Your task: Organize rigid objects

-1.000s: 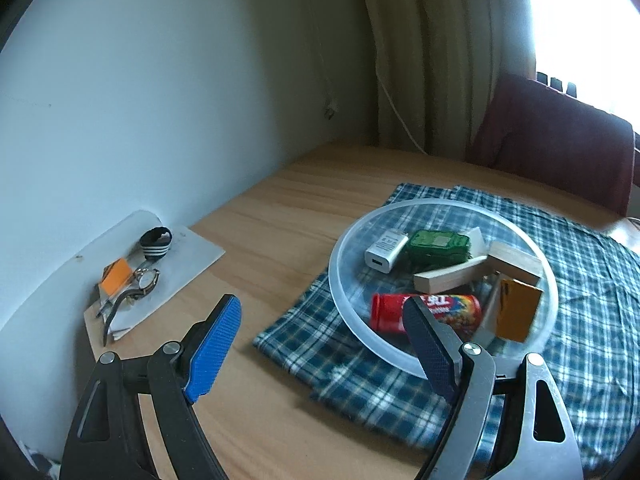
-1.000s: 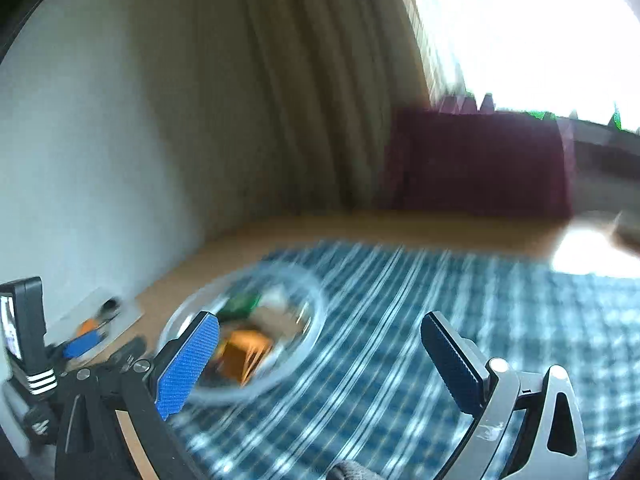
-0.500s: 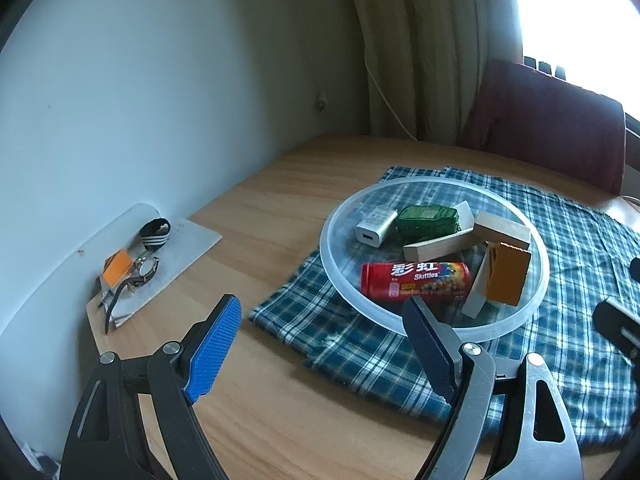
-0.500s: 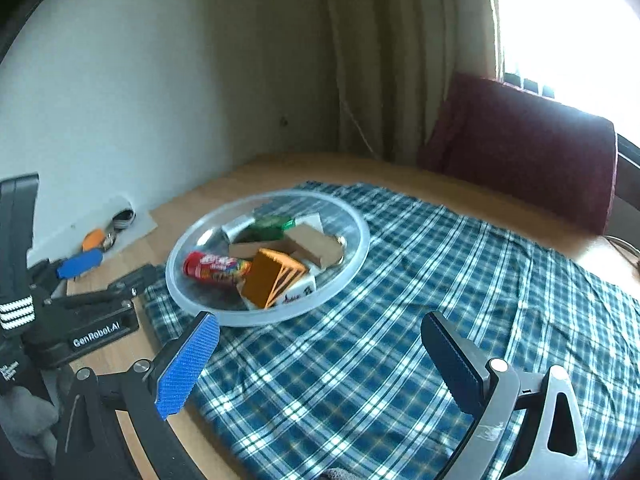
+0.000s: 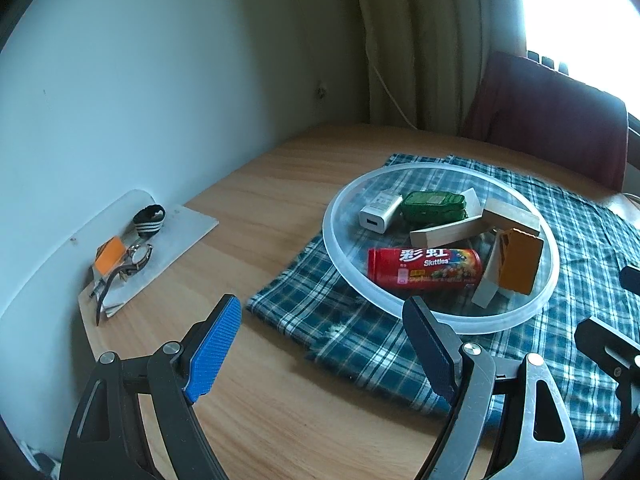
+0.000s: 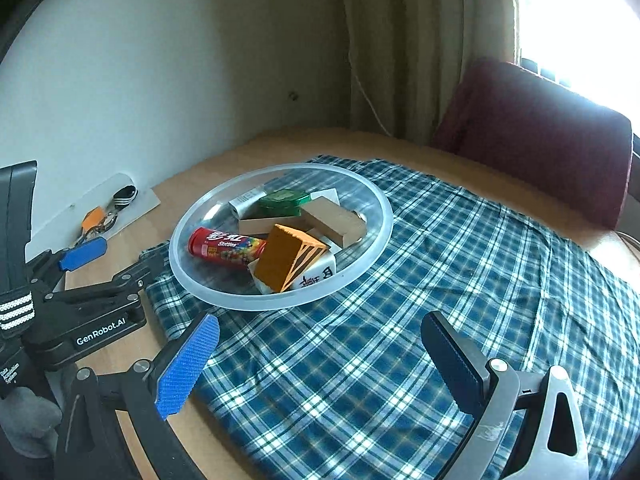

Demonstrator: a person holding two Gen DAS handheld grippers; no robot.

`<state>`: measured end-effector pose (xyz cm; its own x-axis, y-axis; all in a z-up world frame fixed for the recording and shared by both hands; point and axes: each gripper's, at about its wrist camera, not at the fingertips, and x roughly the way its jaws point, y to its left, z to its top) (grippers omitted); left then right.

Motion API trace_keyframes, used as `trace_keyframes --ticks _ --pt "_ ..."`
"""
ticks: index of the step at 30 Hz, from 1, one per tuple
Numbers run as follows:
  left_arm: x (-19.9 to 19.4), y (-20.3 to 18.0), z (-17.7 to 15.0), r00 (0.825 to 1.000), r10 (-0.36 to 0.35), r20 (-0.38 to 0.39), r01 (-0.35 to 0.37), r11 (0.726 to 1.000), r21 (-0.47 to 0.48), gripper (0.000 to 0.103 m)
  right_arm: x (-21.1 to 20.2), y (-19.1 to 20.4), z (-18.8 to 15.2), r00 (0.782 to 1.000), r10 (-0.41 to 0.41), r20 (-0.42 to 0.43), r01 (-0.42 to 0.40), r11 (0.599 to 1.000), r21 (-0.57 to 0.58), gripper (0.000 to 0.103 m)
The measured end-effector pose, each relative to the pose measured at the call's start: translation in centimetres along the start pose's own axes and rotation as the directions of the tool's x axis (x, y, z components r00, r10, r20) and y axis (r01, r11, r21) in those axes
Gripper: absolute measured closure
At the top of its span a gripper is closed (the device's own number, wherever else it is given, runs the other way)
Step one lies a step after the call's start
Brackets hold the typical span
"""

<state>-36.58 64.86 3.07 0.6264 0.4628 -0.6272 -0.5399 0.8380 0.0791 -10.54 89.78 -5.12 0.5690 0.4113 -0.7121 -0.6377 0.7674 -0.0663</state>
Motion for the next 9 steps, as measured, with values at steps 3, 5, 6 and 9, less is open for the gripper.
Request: trace_keyframes --ticks 3,5,6,9 --pt "0.3 -0.2 -0.1 1.000 0.000 -0.006 0.000 1.000 -0.004 0.019 0.8 -1.0 -0.1 1.000 0.002 0.000 -0.002 1.000 0.010 0.000" --pt "0.5 -0.3 -0.1 1.000 0.000 -0.011 0.000 1.000 -0.005 0.019 0.9 -0.1 -0.1 1.000 0.002 0.004 -0.002 1.000 0.013 0.000" --pt "0.6 -0.4 -0.2 1.000 0.000 -0.013 0.000 1.000 -0.006 0.019 0.9 2.1 0.1 1.000 0.004 0.005 -0.004 1.000 0.011 0.000" --pt "0.9 -0.6 -0.2 1.000 -0.001 -0.018 0.001 1.000 -0.006 0.019 5.1 9.1 2.2 1.000 0.014 -0.001 -0.014 1.000 0.000 0.000"
